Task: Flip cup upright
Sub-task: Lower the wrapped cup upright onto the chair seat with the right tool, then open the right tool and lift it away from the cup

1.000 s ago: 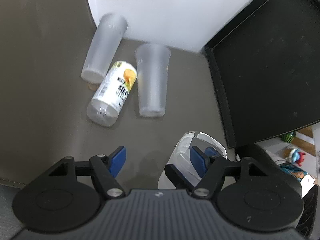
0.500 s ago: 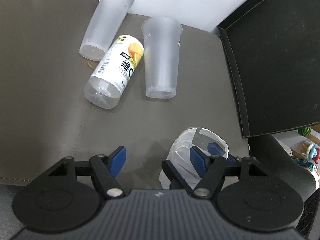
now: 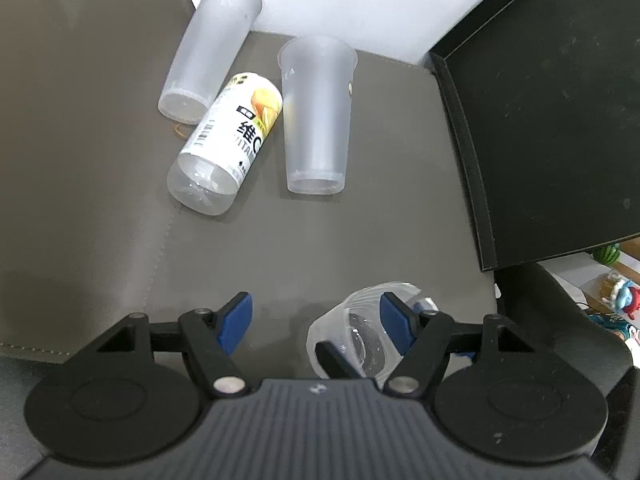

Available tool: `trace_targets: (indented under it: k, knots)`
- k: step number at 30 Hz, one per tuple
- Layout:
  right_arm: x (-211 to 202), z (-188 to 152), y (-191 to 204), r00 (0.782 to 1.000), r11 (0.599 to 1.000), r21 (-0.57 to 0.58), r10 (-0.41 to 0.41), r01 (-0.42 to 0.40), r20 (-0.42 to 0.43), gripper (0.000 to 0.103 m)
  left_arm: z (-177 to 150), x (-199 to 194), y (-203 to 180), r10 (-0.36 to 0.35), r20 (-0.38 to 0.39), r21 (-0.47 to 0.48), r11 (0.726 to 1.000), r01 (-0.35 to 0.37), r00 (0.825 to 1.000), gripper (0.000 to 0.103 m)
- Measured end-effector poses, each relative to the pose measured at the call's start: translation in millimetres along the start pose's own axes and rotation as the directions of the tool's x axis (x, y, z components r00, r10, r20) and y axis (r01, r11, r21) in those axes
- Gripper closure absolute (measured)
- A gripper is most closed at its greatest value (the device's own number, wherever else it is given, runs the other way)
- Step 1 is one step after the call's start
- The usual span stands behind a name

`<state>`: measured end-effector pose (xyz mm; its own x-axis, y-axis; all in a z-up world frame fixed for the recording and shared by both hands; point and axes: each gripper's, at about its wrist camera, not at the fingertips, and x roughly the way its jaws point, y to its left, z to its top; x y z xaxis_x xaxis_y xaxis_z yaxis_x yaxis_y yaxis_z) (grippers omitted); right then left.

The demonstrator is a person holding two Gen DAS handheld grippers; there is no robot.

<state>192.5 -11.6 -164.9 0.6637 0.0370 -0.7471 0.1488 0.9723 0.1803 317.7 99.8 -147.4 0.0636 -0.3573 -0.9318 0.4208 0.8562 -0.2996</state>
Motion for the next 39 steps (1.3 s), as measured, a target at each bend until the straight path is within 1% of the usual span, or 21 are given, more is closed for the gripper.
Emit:
trace_targets:
  k: [3, 5, 13, 15, 18, 20, 29, 34, 37, 39]
  knots:
    - [1.1, 4.6, 1.0, 1.000, 1.000, 0.012, 0.015, -0.015, -0.026, 0.024, -1.8, -11.9, -0.8, 0.001, 0.024, 0.000, 1.000, -0.001, 1.000, 0.034]
    - [-1.5, 7.4, 3.6, 0.999, 1.000, 0.010, 0.018, -0.018, -0.028, 0.017, -3.6, -20.4, -0.8, 0.005, 0.040, -0.002, 1.000, -0.005, 0.999, 0.034]
    - [-13.5, 15.8, 12.3, 1.000, 1.000, 0.004, 0.009, -0.008, -0.010, 0.013, -16.1, -54.5, -1.2, 0.022, 0.091, 0.008, 1.000, -0.023, 0.996, 0.034]
    - [-23.2, 6.9, 13.7, 1.000, 1.000, 0.002, 0.004, -0.004, 0.002, 0.011, -20.1, -63.6, -0.3, 0.027, 0.106, 0.007, 1.000, -0.028, 0.994, 0.030]
    - [-32.3, 6.8, 15.0, 1.000, 1.000, 0.001, 0.000, 0.000, 0.014, 0.009, -25.7, -77.2, 1.3, 0.037, 0.138, 0.003, 0.999, -0.038, 0.990, 0.025]
    - [-39.8, 6.1, 15.0, 1.000, 1.000, 0.007, -0.002, 0.002, 0.025, 0.007, -30.2, -85.8, 1.5, 0.040, 0.155, 0.006, 0.999, -0.041, 0.987, 0.023]
    - [-73.9, 5.1, 16.9, 0.996, 1.000, 0.020, 0.002, -0.004, 0.087, 0.004, -55.1, -117.0, 1.0, 0.049, 0.209, 0.016, 0.998, -0.054, 0.977, 0.019]
    - [-102.7, 6.6, 14.3, 0.994, 0.997, 0.061, 0.047, -0.053, 0.101, 0.002, -68.9, -133.5, -3.5, 0.060, 0.239, 0.029, 0.997, -0.069, 0.969, 0.018]
    - [-116.2, 7.9, 14.3, 0.992, 0.998, 0.045, 0.037, -0.042, 0.120, 0.000, -77.5, -142.0, -6.5, 0.063, 0.257, 0.040, 0.996, -0.075, 0.964, 0.017]
    - [-125.2, 9.0, 13.0, 0.991, 0.997, 0.050, 0.046, -0.053, 0.122, 0.000, -84.7, -147.3, -9.1, 0.065, 0.270, 0.051, 0.995, -0.082, 0.961, 0.015]
